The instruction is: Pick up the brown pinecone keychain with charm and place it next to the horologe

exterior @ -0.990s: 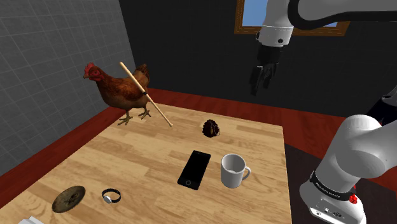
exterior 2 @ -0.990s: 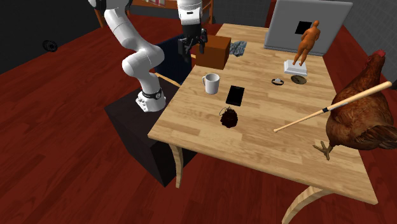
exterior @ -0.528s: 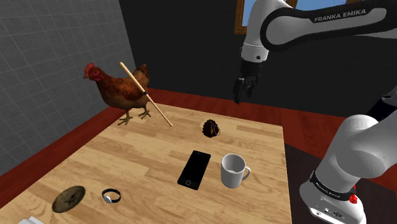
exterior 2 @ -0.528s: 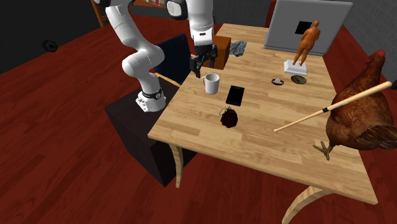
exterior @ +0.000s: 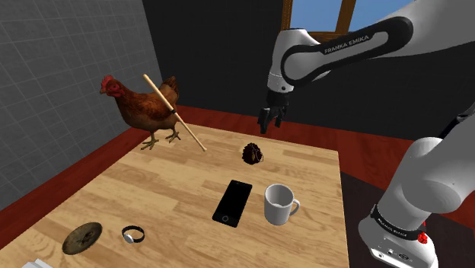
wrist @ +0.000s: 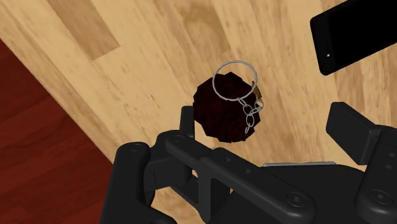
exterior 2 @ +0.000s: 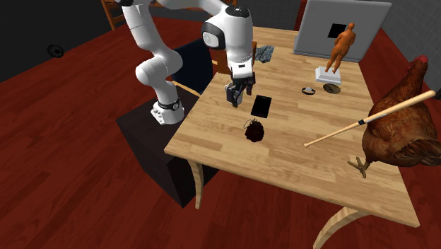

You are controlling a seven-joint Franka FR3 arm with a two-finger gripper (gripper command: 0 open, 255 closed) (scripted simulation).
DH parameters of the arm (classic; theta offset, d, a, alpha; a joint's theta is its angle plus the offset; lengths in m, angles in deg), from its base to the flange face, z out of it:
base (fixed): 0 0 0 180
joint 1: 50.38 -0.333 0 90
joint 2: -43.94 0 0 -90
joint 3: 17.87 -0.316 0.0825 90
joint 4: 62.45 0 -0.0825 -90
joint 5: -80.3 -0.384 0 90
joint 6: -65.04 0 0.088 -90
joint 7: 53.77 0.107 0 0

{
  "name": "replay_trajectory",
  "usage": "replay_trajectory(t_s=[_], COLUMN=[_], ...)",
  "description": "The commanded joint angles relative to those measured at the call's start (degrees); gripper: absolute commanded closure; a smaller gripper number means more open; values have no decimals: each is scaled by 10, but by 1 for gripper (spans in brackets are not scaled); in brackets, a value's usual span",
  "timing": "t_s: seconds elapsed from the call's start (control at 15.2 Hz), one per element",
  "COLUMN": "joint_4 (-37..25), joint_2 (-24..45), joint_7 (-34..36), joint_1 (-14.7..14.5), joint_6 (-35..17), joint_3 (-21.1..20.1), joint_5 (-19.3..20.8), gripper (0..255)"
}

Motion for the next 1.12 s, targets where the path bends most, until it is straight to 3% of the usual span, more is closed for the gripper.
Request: replay_trajectory(t_s=[0.0,0.33,0.86,1.06], joint_4=[-4,-46,-32,-32], joint_2=[41,148,195,195], joint_7=[-6,-20,-25,-25], joint_1=[-1,-3,-8,-8], joint_6=[-40,-113,-175,-175], joint_3=[0,-1,-6,-6], joint_5=[-5,-17,-24,-24], gripper=[0,0,0,0])
